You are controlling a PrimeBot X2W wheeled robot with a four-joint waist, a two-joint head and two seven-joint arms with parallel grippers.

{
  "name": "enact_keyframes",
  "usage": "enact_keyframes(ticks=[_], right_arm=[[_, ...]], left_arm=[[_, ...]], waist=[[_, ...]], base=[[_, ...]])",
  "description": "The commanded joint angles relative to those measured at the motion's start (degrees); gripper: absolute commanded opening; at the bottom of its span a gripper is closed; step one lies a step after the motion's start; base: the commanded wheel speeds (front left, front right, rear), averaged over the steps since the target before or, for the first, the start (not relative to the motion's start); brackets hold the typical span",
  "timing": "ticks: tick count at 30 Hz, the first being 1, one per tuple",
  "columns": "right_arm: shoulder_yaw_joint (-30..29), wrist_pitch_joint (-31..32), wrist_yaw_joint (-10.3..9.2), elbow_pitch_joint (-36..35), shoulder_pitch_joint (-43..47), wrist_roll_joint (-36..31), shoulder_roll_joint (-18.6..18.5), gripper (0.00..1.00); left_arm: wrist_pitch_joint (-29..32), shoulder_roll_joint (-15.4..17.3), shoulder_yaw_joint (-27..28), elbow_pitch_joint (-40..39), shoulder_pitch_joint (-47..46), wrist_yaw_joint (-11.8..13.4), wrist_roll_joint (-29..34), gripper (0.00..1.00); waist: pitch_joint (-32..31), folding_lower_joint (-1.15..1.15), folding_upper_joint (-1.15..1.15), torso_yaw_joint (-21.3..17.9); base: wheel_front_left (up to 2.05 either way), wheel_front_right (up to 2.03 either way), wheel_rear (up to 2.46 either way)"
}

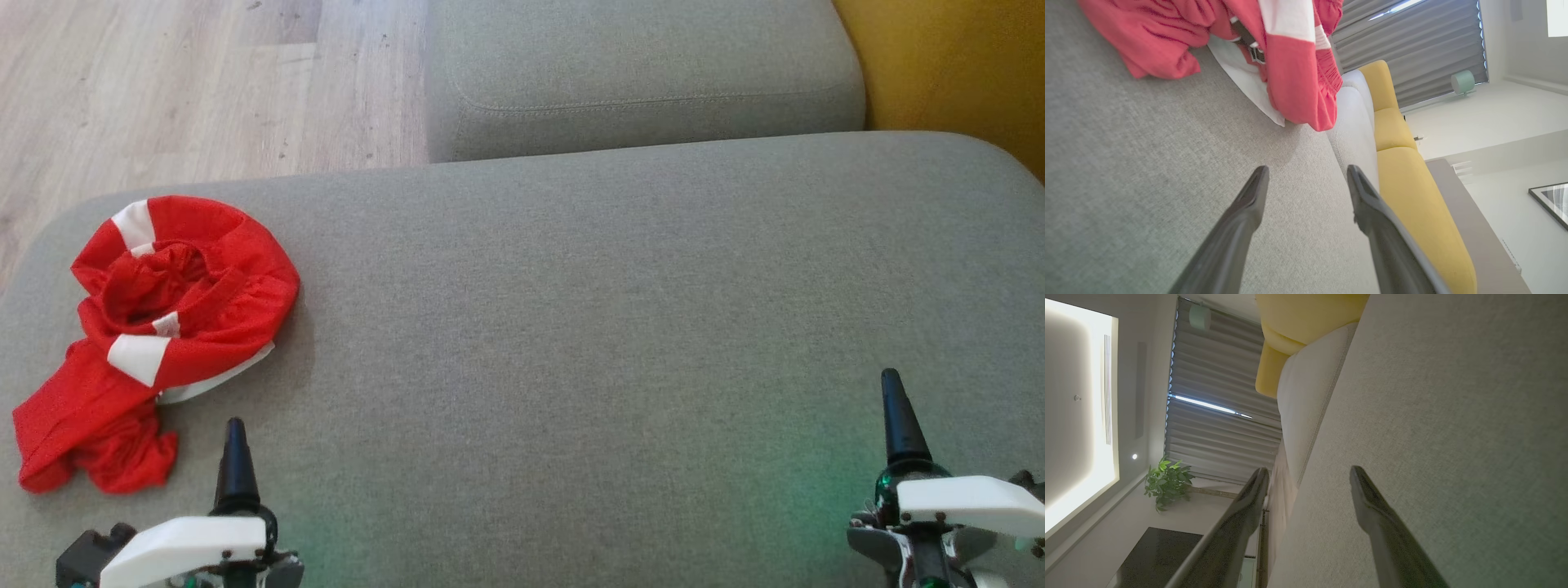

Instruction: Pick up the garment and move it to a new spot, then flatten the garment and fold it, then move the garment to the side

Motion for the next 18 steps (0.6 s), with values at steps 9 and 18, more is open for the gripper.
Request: enact_keyframes(ticks=[9,18], right_arm=[[1.91,-2.3,-0.01,-3.52,-0.94,-8.26,-0.33,1.0],[3.0,-3.82,-0.02,-4.46,-0.63,-14.51,-0.36,1.0]], left_arm=[[-2.31,0.32,-1.06,-3.36,-0.78,1.06,7.41,1.0],[-3.82,0.34,-2.05,-4.14,-0.36,1.92,14.46,1.0]], waist=[[-0.57,0.0,0.0,0.19],[-1.06,0.0,0.0,0.09]], base=[[0.0,0.0,0.0],[0.0,0.0,0.0]])
